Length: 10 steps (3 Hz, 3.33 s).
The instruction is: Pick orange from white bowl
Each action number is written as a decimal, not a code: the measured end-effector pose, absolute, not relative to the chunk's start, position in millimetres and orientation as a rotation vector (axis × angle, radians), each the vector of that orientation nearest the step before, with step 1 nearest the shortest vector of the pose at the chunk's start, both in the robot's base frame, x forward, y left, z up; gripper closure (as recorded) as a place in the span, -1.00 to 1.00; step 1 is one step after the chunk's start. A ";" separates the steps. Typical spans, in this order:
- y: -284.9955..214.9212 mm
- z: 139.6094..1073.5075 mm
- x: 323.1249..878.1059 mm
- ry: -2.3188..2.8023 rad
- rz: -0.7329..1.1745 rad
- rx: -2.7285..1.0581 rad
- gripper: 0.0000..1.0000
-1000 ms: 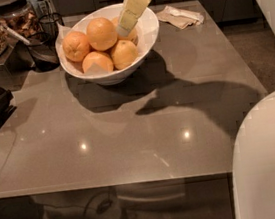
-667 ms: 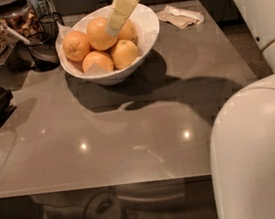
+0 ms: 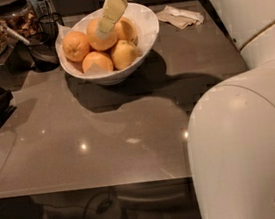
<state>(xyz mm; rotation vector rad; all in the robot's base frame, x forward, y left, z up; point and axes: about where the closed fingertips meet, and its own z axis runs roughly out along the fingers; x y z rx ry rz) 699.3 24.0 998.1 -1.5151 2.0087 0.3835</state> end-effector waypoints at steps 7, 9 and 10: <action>45.4 956.4 725.5 2.070 0.302 -1.610 -0.54; 50.7 948.4 727.1 2.071 0.293 -1.636 -0.40; 52.9 945.1 727.2 2.065 0.290 -1.650 -0.42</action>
Offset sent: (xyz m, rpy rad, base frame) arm 0.0132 0.0011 -0.0109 -0.0666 0.0142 -0.0157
